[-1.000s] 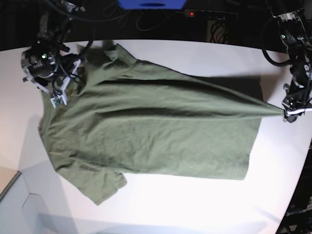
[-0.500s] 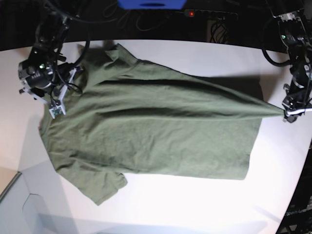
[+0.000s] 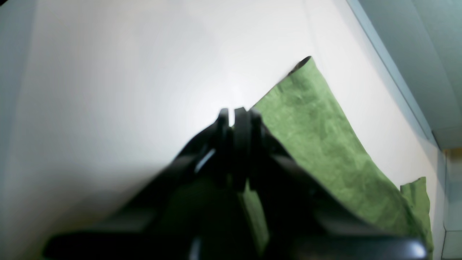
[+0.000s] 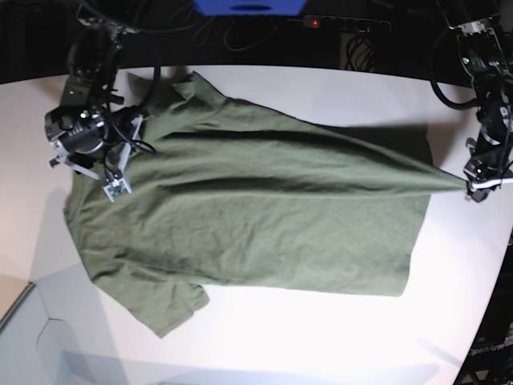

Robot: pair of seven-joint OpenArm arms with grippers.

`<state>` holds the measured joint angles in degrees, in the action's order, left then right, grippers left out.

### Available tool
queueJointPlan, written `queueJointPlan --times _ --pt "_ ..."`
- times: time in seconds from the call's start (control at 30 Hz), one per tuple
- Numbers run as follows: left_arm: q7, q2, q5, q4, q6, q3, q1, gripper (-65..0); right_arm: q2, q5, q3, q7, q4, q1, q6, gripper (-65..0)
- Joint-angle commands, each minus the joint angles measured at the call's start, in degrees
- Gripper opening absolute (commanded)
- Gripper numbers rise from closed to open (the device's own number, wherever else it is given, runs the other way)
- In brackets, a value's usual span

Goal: Layout the t-shirt on the table in an organized manner, then fold the t-shirt properly
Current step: 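Drag the shirt edge with the right gripper to stretch it taut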

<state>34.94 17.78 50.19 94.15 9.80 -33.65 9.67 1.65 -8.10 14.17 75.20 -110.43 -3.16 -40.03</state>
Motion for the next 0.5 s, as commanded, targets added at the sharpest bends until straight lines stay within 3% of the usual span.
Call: queueJointPlan --times 0.0,0.33,0.47 --pt "-1.1 1.0 0.6 1.0 0.2 -0.4 -0.6 -64.9 -0.3 -0.1 0.0 -0.1 0.0 0.9 0.0 -33.2" --pt "-1.1 1.0 0.6 1.0 0.2 -0.4 -0.6 -64.9 0.7 -0.1 -0.2 -2.6 9.4 2.4 0.0 -34.4" --pt "-1.1 1.0 0.6 1.0 0.2 -0.4 -0.6 -64.9 0.8 -0.1 -0.2 -3.0 9.4 2.9 0.0 -44.8"
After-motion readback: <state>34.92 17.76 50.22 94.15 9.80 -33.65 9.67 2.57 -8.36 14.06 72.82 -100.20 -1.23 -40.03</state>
